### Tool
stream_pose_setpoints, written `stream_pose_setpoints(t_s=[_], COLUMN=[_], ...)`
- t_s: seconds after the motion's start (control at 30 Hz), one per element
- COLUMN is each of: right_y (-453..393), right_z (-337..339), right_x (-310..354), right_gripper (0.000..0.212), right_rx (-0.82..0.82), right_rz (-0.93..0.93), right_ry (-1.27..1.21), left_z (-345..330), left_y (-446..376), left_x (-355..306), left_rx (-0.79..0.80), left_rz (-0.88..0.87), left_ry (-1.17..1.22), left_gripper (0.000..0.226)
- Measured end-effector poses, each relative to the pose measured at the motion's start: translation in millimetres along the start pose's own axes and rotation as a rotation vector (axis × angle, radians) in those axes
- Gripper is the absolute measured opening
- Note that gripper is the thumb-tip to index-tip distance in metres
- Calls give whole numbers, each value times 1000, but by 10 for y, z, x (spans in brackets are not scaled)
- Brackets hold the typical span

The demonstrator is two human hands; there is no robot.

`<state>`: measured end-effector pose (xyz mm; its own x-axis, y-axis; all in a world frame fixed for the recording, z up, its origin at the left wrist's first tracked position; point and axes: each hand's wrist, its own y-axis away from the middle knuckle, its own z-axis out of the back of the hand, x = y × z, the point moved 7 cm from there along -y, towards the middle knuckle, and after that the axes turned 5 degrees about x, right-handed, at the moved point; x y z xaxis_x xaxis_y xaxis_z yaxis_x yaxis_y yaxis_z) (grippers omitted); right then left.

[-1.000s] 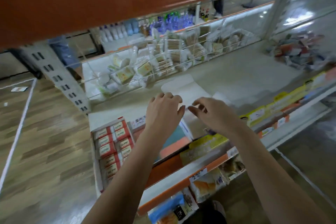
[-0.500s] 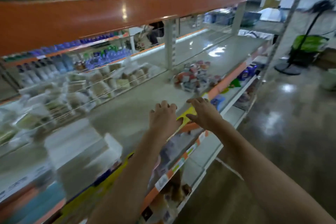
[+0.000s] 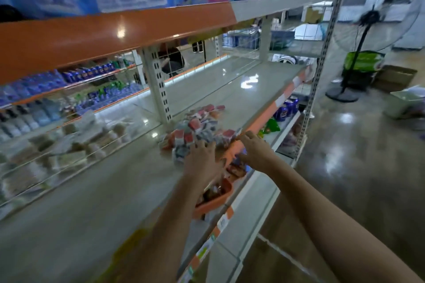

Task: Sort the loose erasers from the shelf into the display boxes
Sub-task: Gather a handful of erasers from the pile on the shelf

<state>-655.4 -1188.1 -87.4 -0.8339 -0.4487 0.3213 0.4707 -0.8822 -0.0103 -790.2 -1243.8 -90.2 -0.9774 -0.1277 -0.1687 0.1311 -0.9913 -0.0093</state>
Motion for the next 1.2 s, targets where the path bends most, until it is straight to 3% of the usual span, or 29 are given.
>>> stream_pose_setpoints(t_s=[0.3, 0.6, 0.73, 0.87, 1.2], right_y=[-1415, -2591, -2949, -3184, -3338], right_z=[176, 19, -81, -209, -130], right_x=[-606, -791, -709, -726, -876], right_gripper=[52, 50, 49, 38, 28], right_rx=[50, 123, 165, 166, 181], right_rz=[102, 264, 379, 479, 656], right_ry=[-30, -49, -57, -29, -338], left_z=[118, 197, 102, -47, -61], left_y=[-1340, -2256, -2591, -2763, -2697], left_x=[67, 180, 234, 298, 229], left_rx=[-55, -217, -182, -48, -229], left_rz=[135, 288, 411, 543, 572], left_ry=[36, -10, -60, -87, 30], left_gripper=[67, 34, 30, 27, 29])
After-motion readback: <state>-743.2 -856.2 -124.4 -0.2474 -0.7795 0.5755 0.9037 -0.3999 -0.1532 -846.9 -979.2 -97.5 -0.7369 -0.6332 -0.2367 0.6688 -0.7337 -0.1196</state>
